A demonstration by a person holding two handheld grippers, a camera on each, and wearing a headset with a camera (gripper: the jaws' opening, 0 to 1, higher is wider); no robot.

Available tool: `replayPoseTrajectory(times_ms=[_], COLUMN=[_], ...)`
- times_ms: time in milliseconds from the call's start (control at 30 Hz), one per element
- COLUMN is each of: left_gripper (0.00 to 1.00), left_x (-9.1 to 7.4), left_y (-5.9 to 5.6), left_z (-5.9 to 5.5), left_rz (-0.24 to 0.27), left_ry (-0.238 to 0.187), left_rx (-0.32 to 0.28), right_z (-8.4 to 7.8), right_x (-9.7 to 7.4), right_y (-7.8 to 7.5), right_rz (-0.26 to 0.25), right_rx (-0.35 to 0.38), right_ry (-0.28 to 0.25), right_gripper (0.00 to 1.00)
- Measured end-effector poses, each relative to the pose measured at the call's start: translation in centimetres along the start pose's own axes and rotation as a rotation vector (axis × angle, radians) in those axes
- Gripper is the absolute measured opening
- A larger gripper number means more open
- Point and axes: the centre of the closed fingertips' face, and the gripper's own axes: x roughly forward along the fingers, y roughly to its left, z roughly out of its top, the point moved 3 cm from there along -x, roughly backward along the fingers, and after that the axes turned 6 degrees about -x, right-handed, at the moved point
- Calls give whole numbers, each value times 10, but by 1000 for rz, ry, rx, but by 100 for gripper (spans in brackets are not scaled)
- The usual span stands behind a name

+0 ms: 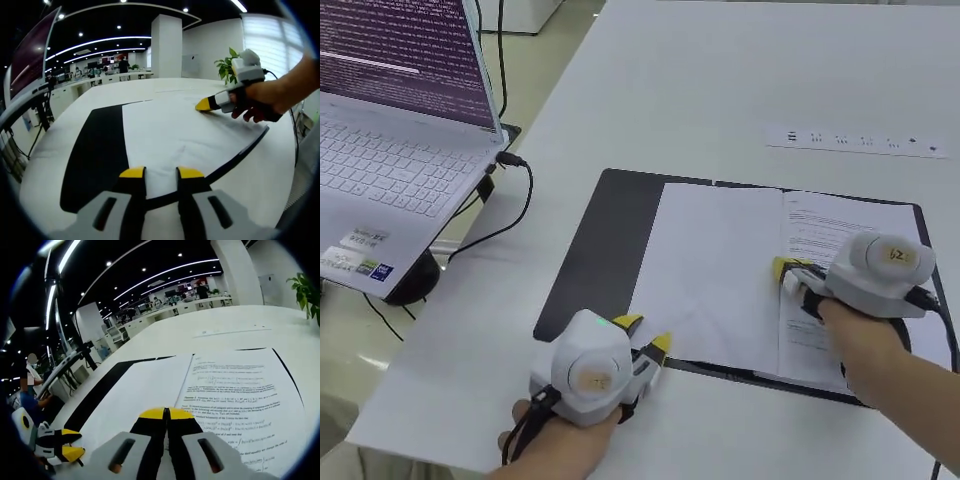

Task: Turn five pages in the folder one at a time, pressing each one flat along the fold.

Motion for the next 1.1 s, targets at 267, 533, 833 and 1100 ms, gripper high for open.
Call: replayPoseTrajectory(times_ms=[267, 533, 833, 1100], left_gripper=[22, 22, 22, 22], left_x=[0, 1, 1, 2], left_y=[0, 1, 1, 1], left_z=[-1, -1, -1, -2], left_rz=[0, -3, -3, -4], left_ry=[-5, -7, -7, -10], left_rx=[-3, 3, -5, -3], right_z=[12, 25, 43, 58], right_x=[15, 33, 59, 76], right_y=[-7, -11, -22, -31], right_rz=[-11, -22, -34, -52], right_rx=[14, 19, 4, -38], right_ry=[-14, -30, -33, -42], right_gripper=[0, 0, 0, 0])
